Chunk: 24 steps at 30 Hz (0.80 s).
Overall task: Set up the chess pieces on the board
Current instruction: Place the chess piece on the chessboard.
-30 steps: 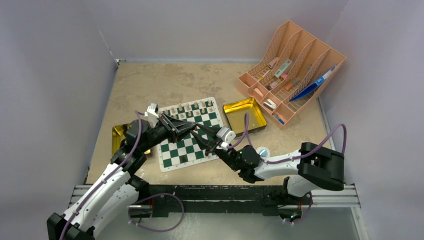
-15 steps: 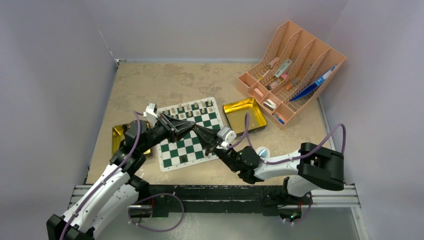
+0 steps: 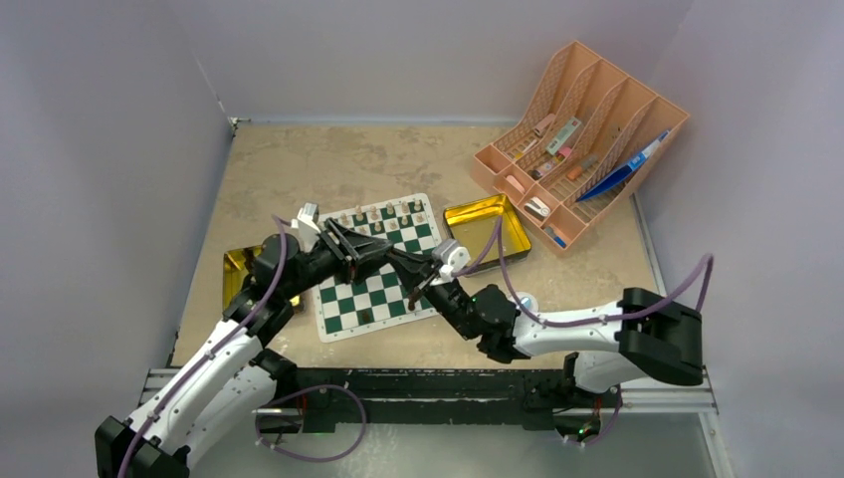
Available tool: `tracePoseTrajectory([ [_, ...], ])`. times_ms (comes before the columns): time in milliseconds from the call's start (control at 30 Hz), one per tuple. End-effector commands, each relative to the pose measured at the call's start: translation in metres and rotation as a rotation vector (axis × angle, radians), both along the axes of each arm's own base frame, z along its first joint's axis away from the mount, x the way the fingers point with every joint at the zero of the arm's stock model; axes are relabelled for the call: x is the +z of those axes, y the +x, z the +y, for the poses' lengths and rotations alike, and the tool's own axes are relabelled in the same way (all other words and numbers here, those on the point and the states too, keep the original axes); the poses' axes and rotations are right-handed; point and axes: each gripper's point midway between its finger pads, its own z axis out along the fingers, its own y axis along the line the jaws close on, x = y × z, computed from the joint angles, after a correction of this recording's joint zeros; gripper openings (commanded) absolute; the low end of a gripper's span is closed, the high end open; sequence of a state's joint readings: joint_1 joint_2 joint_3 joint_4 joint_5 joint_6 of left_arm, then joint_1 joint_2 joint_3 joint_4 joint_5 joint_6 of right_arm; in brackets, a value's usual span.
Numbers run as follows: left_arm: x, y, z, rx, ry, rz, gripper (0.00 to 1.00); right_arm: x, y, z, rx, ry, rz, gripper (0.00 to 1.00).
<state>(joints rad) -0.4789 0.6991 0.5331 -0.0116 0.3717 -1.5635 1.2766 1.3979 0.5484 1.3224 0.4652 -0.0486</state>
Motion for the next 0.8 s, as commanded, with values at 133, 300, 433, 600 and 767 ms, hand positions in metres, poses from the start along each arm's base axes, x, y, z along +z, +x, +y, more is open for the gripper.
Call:
tracePoseTrajectory([
  [133, 0.004, -0.004, 0.004, -0.047, 0.181, -0.127, 0.5, -0.008, 0.0, 0.005, -0.01, -0.088, 0.268, 0.0],
  [300, 0.002, -0.003, 0.032, 0.044, 0.382, -0.242, 0.52, -0.044, -0.006, -0.008, -0.024, -0.206, 0.39, 0.0],
  [433, 0.016, 0.001, 0.06, 0.105, 0.587, -0.423, 0.53, -0.064, -0.014, -0.022, -0.019, -0.274, 0.493, 0.0],
  [600, 0.012, 0.006, 0.086, 0.12, 0.835, -0.518, 0.59, -0.079, -0.003, -0.041, -0.055, -0.353, 0.614, 0.0],
  [767, 0.003, 0.008, 0.082, -0.031, 0.991, -0.674, 0.61, -0.104, 0.019, -0.06, -0.119, -0.467, 0.745, 0.0],
])
